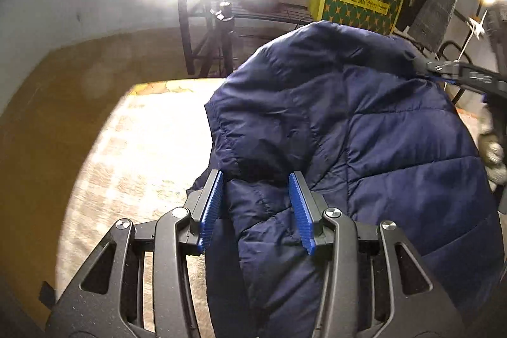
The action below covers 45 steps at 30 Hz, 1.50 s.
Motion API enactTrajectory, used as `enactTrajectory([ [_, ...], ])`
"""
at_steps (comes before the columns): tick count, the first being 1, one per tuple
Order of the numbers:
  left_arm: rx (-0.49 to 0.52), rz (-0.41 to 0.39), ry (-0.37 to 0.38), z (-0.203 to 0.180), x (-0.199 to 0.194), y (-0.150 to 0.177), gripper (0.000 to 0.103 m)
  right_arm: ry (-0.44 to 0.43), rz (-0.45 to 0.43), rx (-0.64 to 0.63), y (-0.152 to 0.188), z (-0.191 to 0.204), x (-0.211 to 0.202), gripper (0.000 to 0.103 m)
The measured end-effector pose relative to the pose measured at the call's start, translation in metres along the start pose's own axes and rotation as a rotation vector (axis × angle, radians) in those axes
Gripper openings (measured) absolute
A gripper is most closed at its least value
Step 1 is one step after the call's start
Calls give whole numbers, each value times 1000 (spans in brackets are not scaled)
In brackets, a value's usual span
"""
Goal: Fold large clothes
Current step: 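Lift the folded jacket with both tools and carry it off the bed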
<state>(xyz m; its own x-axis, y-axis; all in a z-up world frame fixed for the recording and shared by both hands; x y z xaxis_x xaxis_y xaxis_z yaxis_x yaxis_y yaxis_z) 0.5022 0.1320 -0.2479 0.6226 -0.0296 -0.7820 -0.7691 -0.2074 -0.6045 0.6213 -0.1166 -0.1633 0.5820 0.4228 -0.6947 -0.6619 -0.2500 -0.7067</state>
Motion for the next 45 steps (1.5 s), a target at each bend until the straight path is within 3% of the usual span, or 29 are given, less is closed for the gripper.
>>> enactTrajectory([
  [4, -50, -1, 38, 12, 9, 6, 51, 40, 97, -18, 7, 1, 35, 49],
  [6, -56, 13, 60, 17, 3, 4, 51, 94, 112, -86, 5, 11, 32, 49],
  [8, -90, 13, 101, 28, -12, 0, 51, 95, 101, -113, 4, 16, 17, 50],
  [9, -116, 9, 124, 35, -21, -2, 52, 75, 84, -100, 4, 15, 5, 54],
  [12, -253, 43, 245, 67, -35, -9, 71, -6, 30, 6, 14, 3, -33, 75],
  [15, -406, 166, 420, 93, -29, -7, 73, -153, 17, 120, 46, -10, -69, 87],
  [18, -492, 266, 501, 105, -13, 2, 74, -278, 50, 211, 81, -24, -84, 90],
  [21, -508, 301, 500, 110, 0, 12, 74, -357, 83, 295, 115, -38, -91, 93],
  [24, -547, 336, 563, 106, 12, 15, 74, -422, 96, 363, 131, -48, -85, 93],
  [28, -533, 331, 590, 101, 18, 7, 77, -486, 96, 447, 140, -60, -67, 92],
  [32, -536, 339, 623, 99, 23, 2, 78, -514, 71, 435, 130, -57, -59, 90],
  [34, -541, 326, 624, 96, 26, -2, 78, -508, 85, 404, 127, -49, -52, 84],
  [41, -381, 300, 535, 58, 30, -14, 79, -504, 113, 331, 116, -22, -28, 80],
  [43, -368, 292, 503, 48, 33, -15, 75, -509, 111, 333, 119, -18, -30, 74],
  [45, -335, 282, 442, 36, 33, -17, 56, -494, 121, 339, 120, -13, -28, 65],
])
Point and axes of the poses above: each gripper's, at about its wrist camera, not at the fingertips, and x roughly the way its jaws point, z to its left, y to its underside, the point moved 5 cm from there along x, roughly the way its jaws point, and after that the axes turned 8 degrees about -x, right-handed, at the moved point
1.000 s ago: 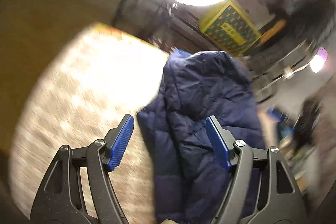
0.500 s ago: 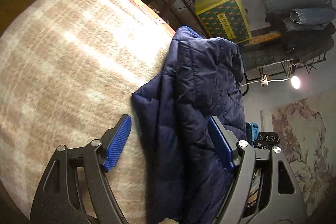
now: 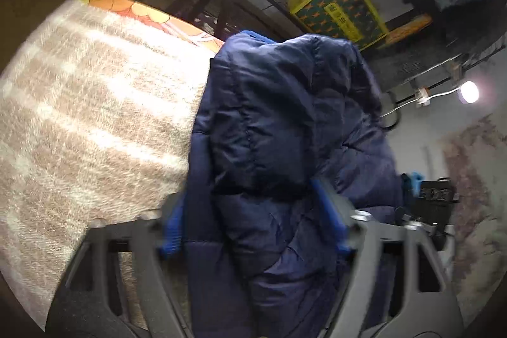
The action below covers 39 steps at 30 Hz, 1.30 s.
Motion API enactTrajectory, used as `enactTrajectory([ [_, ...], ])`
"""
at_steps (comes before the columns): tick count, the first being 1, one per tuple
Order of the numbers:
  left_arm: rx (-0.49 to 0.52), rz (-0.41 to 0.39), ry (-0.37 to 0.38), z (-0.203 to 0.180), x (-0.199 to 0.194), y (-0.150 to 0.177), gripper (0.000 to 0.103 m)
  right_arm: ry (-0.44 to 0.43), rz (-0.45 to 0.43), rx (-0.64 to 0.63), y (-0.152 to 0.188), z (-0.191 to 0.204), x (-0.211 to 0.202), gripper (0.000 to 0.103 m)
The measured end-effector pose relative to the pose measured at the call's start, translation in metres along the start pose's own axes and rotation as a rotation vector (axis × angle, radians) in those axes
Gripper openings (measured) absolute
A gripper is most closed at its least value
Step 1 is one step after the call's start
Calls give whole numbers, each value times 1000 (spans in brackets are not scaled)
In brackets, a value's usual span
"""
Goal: Fold large clothes
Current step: 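Lift the folded jacket with both tools and carry it off the bed, then lower the held jacket onto the light blue garment with both tools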
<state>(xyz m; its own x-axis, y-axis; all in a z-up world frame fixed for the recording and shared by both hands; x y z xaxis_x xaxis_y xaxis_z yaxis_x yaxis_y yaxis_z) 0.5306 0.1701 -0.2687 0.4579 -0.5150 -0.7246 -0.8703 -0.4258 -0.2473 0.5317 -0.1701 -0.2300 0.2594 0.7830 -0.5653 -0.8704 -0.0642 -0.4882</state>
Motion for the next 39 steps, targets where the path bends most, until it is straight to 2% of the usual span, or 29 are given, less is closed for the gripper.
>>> enactTrajectory([
  [2, 14, -21, -23, -6, -1, 3, 46, 16, 2, 12, 0, 0, 1, 52],
  [4, 30, -49, -42, -14, -8, 5, 31, 39, -2, 7, 2, 3, -5, 37],
  [7, 90, -88, -74, -31, -20, 10, 21, 114, -3, -58, 2, 19, -13, 28],
  [10, 155, -119, -128, -48, -33, 19, 16, 204, 1, -133, 3, 42, -18, 23],
  [17, 173, -112, -83, -82, -63, 53, 12, 348, 12, -245, 19, 88, -52, 19],
  [26, 217, -81, 2, -144, -95, 126, 11, 448, -8, -285, 55, 118, -152, 18],
  [32, 247, -70, 57, -195, -102, 168, 10, 516, -34, -303, 79, 133, -218, 18],
  [39, 290, -58, 132, -277, -84, 202, 10, 571, -105, -303, 87, 130, -303, 17],
])
Point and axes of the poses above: each gripper's, at about its wrist camera, not at the fingertips, and x roughly the way its jaws point, z to its left, y to its underside, the point moved 5 cm from there along x, roughly the way its jaws point, and after that the axes turned 8 degrees about -x, right-handed, at the moved point
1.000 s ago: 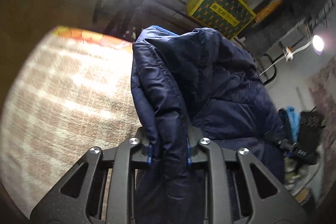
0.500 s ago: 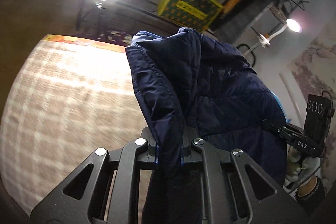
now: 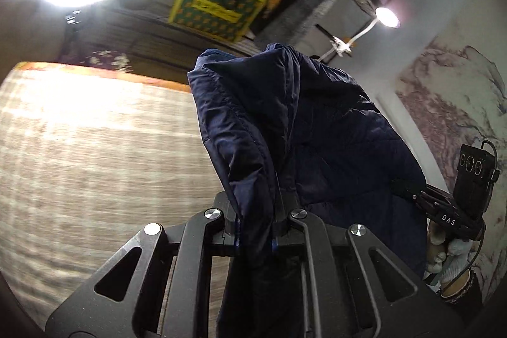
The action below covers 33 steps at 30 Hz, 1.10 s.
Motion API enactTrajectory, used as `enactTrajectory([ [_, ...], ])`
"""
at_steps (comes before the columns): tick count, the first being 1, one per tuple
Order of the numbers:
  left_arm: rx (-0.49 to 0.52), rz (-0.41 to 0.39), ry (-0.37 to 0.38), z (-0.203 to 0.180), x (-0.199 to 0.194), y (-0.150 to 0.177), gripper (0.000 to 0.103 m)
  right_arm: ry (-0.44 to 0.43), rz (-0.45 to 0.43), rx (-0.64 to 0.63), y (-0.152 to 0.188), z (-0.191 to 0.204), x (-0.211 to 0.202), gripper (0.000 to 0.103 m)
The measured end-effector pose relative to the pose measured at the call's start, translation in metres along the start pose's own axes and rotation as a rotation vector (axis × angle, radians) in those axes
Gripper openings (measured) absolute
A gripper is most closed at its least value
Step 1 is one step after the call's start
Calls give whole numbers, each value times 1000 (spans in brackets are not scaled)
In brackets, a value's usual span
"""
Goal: Fold large clothes
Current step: 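Lower the held jacket onto the light blue garment with both tools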
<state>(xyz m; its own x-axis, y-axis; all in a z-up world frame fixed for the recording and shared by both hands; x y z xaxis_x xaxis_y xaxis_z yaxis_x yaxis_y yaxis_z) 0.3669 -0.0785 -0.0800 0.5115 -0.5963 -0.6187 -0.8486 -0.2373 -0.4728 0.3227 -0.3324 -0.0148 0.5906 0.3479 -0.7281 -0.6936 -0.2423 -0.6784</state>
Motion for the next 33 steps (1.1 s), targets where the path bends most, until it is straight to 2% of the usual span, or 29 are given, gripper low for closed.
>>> enactTrajectory([
  [9, 70, 13, 73, -117, 73, -3, 10, 90, -56, 17, 12, -93, -54, 17],
  [18, 159, 44, 122, -230, 171, -7, 9, 190, -109, 73, 25, -215, -87, 17],
  [25, 219, 34, 149, -310, 239, -15, 9, 283, -158, 87, 23, -299, -110, 16],
  [29, 225, 29, 141, -333, 279, -22, 9, 300, -197, 90, 23, -347, -107, 16],
  [33, 214, 35, 114, -333, 325, -23, 9, 327, -195, 81, 33, -385, -83, 16],
])
Point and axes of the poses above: each gripper's, at about its wrist camera, not at the fingertips, and x roughly the way its jaws point, z to its left, y to its underside, the point moved 5 cm from there along x, roughly the way its jaws point, and after that the axes turned 8 degrees about -x, right-handed, at the moved point
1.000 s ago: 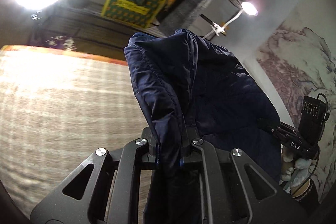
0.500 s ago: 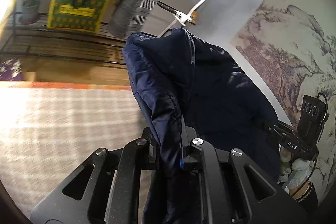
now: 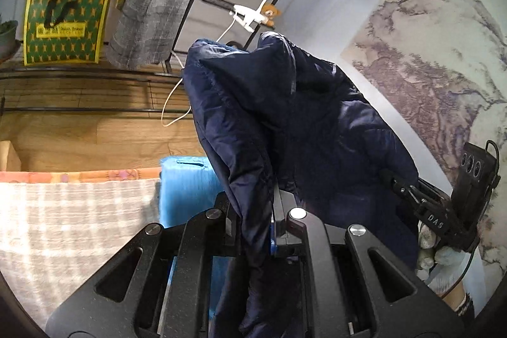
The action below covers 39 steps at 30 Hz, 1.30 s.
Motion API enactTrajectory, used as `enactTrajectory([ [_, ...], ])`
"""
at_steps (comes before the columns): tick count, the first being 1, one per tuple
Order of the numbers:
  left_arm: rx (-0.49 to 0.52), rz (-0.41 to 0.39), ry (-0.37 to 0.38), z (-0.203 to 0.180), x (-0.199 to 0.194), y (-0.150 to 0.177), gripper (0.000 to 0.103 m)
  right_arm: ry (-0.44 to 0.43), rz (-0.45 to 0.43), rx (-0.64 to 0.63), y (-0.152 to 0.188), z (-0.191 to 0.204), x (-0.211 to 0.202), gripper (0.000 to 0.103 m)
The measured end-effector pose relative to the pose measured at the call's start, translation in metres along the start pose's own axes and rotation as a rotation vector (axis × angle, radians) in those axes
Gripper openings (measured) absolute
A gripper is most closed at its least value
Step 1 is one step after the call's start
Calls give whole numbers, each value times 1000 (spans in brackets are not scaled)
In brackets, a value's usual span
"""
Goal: Fold large clothes
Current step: 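Lower the held jacket onto the light blue garment with both tools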
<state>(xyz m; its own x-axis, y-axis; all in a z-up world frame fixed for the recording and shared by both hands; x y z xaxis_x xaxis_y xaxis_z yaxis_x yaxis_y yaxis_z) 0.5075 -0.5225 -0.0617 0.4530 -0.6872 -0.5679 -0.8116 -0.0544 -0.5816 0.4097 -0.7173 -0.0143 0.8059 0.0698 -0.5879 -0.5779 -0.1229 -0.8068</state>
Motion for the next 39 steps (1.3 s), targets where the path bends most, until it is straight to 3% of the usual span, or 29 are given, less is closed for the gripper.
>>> enactTrajectory([
  [5, 2, 16, -88, 26, 51, 13, 9, 33, 87, -28, 29, -26, 48, 21],
  [8, -58, 36, -96, 47, 70, 15, 11, 89, 137, 21, 45, -48, 68, 34],
  [9, -68, 36, -100, 51, 73, 16, 11, 120, 139, 40, 48, -56, 70, 44],
  [11, -68, 39, -115, 56, 77, 19, 11, 221, 110, 72, 51, -71, 59, 49],
  [14, -91, 50, -111, 61, 78, 22, 13, 151, 45, 218, 58, -90, 32, 53],
  [16, -108, 62, -93, 62, 78, 22, 15, 76, 15, 349, 74, -95, 4, 71],
  [17, -116, 72, -92, 63, 78, 21, 16, 28, 2, 385, 83, -91, -6, 74],
  [20, -133, 91, -91, 66, 74, 21, 23, -27, 32, 445, 114, -73, -26, 81],
  [22, -132, 92, -101, 67, 71, 20, 34, -35, 81, 479, 141, -63, -33, 86],
  [24, -148, 100, -112, 70, 68, 20, 41, -56, 138, 530, 164, -55, -30, 86],
  [26, -178, 98, -109, 75, 65, 19, 41, -92, 180, 582, 178, -50, -19, 86],
  [27, -194, 101, -107, 77, 65, 20, 41, -115, 186, 592, 181, -49, -13, 75],
  [28, -203, 104, -105, 78, 65, 20, 41, -141, 181, 599, 181, -46, -11, 43],
  [29, -209, 109, -106, 80, 65, 21, 42, -183, 177, 603, 178, -45, -5, 37],
  [31, -207, 111, -120, 82, 66, 23, 45, -131, 184, 559, 174, -46, -2, 29],
  [32, -214, 114, -120, 84, 66, 25, 45, -65, 184, 472, 167, -45, -3, 27],
  [34, -222, 126, -122, 87, 71, 32, 55, 6, 185, 416, 163, -50, -4, 25],
  [36, -186, 142, -152, 90, 78, 38, 62, 20, 196, 417, 160, -56, 3, 24],
  [39, -225, 149, -159, 99, 77, 42, 63, 22, 216, 420, 165, -52, 6, 25],
])
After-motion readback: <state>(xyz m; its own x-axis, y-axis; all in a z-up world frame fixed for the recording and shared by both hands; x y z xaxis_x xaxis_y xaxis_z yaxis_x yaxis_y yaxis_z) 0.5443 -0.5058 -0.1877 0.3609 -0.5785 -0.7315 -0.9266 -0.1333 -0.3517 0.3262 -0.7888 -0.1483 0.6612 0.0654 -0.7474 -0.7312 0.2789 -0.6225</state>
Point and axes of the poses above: each gripper's, at about its wrist camera, not at the fingertips, and x roughly the way its jaws point, z to its left, y to its underside, the point moved 5 cm from there along x, roughly the way its jaws point, and after that the axes turned 8 degrees about -x, right-handed, at the moved point
